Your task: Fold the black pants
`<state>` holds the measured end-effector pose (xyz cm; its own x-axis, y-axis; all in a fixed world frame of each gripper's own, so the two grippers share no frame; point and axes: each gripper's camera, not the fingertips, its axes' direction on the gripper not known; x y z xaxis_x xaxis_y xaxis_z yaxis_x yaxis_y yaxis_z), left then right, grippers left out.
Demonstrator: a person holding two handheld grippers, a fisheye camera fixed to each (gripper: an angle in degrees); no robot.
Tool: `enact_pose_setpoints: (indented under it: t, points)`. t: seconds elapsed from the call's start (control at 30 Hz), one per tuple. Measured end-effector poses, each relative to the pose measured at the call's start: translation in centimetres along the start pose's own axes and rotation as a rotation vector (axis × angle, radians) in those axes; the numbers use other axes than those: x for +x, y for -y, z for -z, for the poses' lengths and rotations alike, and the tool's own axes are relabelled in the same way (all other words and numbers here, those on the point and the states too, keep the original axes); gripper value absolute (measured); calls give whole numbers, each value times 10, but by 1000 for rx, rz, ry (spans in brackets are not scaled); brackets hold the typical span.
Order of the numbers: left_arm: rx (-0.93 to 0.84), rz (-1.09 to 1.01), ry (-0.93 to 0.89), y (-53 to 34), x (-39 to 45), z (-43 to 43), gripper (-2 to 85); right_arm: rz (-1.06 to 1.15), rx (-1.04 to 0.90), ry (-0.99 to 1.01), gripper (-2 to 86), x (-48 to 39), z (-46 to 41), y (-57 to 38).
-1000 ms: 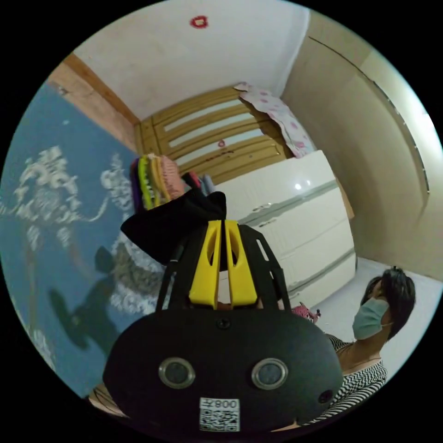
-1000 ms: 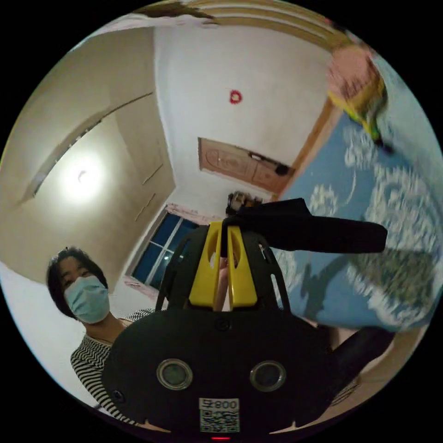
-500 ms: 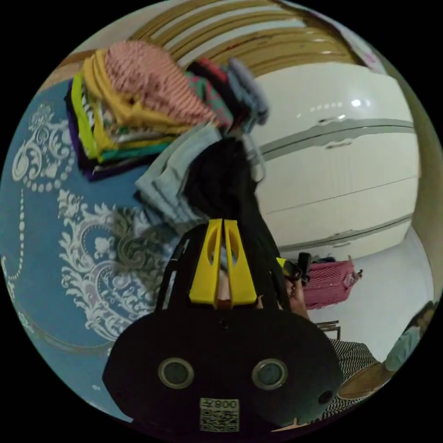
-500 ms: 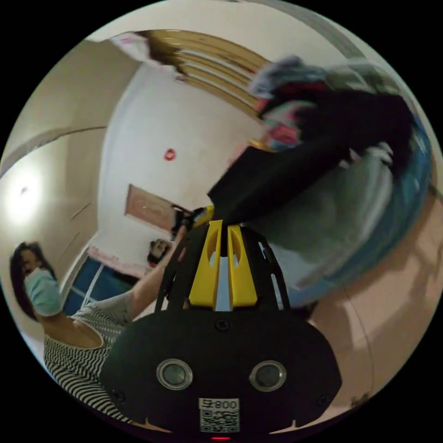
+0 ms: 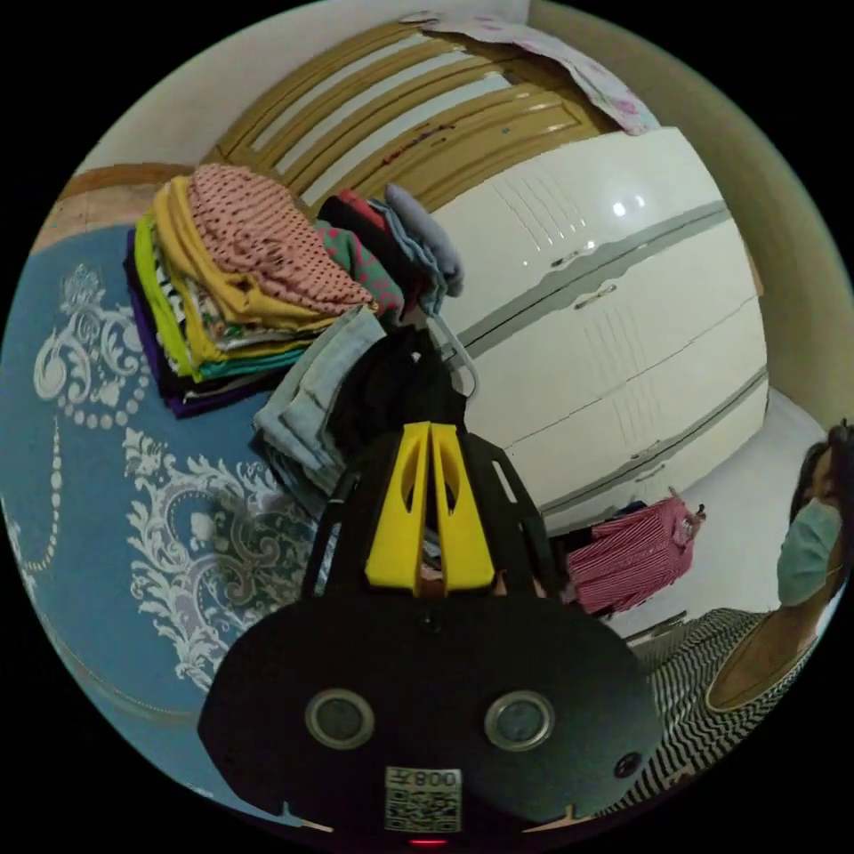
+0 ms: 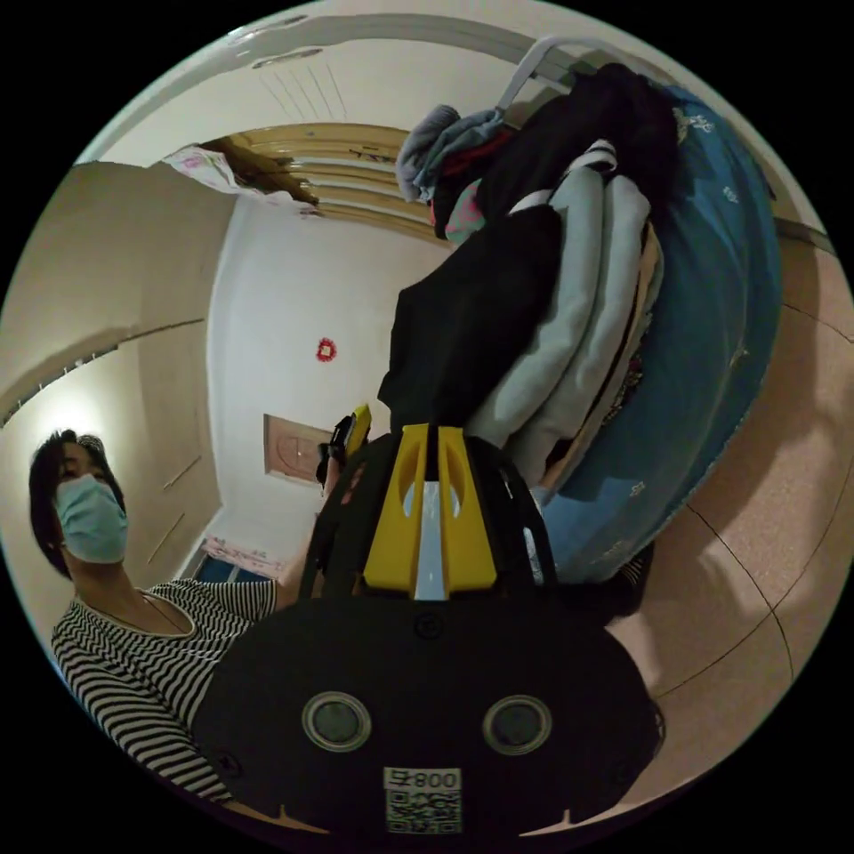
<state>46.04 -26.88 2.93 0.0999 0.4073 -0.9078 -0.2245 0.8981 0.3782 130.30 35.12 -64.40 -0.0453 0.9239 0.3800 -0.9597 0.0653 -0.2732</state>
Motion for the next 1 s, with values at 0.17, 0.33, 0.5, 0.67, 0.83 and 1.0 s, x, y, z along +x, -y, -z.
enact_pose_setpoints:
  t: [0.17, 0.33, 0.5, 0.67, 0.83, 1.0]
  points:
    - [-147, -134, 229, 49, 30, -88, 1, 198, 19, -165, 2, -77, 25, 42]
    - [-274, -237, 478, 64, 38, -154, 1, 490, -248, -622, 1, -146, -30, 71]
    - [-260, -320, 546, 66, 51, -180, 2, 642, -170, -769, 1, -191, -50, 60]
    - [-213, -253, 449, 68, 56, -184, 2, 560, -191, -718, 4, -238, -46, 81]
    - [-105, -250, 217, 55, 64, -163, 5, 633, -7, -696, 19, -321, -28, 126]
    - [-123, -228, 160, 19, 67, -147, 8, 769, 24, -918, 77, -379, -73, 181]
